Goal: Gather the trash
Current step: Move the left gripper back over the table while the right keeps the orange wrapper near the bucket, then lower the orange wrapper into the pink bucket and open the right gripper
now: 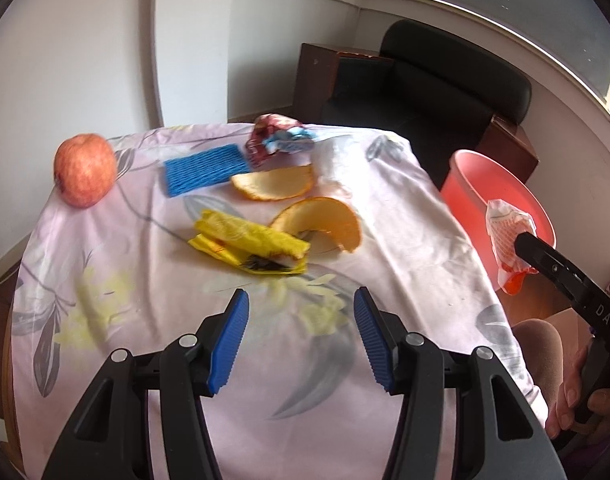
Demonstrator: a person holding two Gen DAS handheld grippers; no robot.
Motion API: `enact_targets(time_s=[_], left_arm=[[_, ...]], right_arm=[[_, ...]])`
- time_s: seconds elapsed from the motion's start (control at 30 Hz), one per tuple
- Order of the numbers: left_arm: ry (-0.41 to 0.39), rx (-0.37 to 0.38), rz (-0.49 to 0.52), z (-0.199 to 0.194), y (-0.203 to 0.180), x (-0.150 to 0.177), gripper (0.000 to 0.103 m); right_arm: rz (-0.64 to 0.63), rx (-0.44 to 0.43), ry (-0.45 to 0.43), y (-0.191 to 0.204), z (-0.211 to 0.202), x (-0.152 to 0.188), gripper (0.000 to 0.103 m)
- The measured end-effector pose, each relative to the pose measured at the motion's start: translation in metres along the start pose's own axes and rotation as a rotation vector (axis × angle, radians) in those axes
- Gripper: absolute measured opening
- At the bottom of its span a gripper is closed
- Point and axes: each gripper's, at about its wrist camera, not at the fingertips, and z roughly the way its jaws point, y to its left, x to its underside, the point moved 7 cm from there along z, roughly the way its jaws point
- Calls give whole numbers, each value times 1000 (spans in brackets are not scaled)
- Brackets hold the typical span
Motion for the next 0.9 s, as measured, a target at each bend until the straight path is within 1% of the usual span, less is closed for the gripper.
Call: enact_targets(time_s=[0.3, 0.43, 0.67, 0.9], left_arm=[[20, -11, -38, 5, 23, 9, 56], [29, 2, -62, 8, 26, 8, 56], [36, 18, -44, 13, 19, 7, 57], [36, 16, -38, 15, 16, 3, 57]], right_arm=[[-13, -22, 52, 14, 16, 10, 50], [-29, -23, 53, 16, 16, 9, 50], [-34, 19, -15, -2, 5, -8, 50], [-1, 141, -131, -49, -11, -47, 50]])
